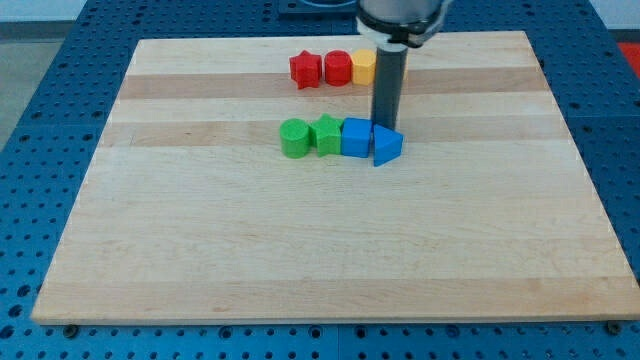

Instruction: Slide the blue triangle to the red star

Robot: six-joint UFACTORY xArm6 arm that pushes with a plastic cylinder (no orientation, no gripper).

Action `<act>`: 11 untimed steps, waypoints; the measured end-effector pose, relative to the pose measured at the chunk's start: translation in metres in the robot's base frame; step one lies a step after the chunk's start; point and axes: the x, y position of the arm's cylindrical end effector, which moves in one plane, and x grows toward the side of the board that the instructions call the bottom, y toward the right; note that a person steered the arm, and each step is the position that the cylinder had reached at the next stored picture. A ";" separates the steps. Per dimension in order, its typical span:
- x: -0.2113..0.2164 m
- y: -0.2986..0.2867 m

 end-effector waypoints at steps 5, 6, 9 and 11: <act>0.099 0.049; 0.128 0.057; 0.187 0.079; 0.187 0.113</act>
